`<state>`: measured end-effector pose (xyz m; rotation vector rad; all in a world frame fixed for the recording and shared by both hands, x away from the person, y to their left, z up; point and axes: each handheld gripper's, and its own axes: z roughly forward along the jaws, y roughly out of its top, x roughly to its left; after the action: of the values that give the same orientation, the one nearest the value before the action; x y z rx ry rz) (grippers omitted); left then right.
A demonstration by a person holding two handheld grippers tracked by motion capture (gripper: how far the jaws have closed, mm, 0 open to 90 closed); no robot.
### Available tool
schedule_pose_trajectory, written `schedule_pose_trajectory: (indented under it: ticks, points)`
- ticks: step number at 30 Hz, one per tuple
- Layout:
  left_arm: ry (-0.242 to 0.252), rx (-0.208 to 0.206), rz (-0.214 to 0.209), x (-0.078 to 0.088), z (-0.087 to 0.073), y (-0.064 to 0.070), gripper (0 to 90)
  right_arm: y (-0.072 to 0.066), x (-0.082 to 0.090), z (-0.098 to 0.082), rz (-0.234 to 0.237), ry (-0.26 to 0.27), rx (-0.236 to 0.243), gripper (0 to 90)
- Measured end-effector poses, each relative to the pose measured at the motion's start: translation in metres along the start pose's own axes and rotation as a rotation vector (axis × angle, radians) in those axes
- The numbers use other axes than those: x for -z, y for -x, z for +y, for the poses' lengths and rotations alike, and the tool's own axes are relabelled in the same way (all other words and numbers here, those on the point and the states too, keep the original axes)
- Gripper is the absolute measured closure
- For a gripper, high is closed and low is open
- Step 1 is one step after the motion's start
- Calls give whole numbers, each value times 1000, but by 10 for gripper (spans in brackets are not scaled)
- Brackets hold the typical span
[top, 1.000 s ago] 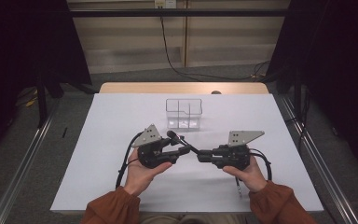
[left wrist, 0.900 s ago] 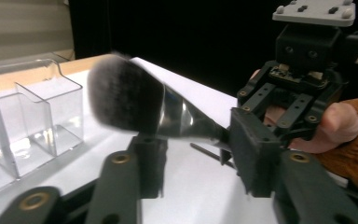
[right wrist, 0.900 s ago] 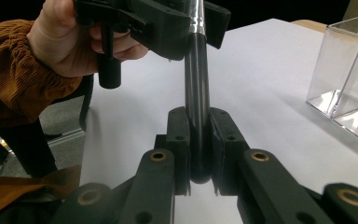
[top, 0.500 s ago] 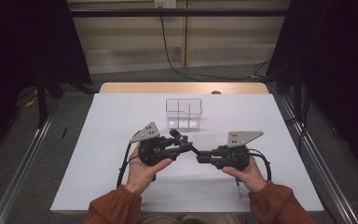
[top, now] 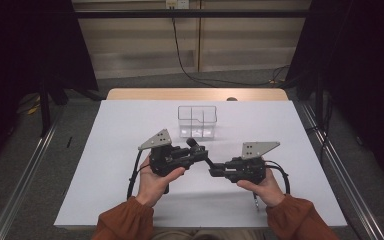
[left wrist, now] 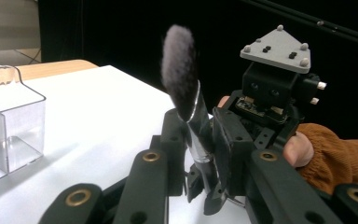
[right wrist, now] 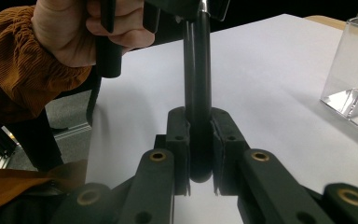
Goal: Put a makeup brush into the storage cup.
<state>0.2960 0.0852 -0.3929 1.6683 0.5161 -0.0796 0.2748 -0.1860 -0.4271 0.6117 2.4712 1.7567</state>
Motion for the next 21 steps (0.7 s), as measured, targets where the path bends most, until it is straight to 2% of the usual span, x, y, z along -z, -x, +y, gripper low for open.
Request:
schedule_pose_trajectory:
  ticks: [3, 4, 5, 7, 10, 18, 21]
  points:
    - [3, 8, -22, 0, 1, 2, 783, 0, 0, 0, -4, 3, -1, 777]
    - [-2, -2, -23, 0, 2, 3, 793, 0, 0, 0, -8, 6, -7, 766]
    - [-6, -14, -17, -1, 2, 5, 795, 1, 0, 0, -13, 10, -7, 748]
    - [-11, -12, -21, 0, 3, 5, 797, 1, 1, 0, -13, 17, -11, 720]
    - [-20, -11, -5, 0, 3, 4, 797, 1, 3, 0, -15, 25, -7, 672]
    - [-21, 1, 21, 6, 5, 1, 797, 0, 5, 1, -20, 41, -16, 434]
    - [-20, -1, 29, 9, 7, -1, 797, 1, 5, 1, -35, 24, -18, 339]
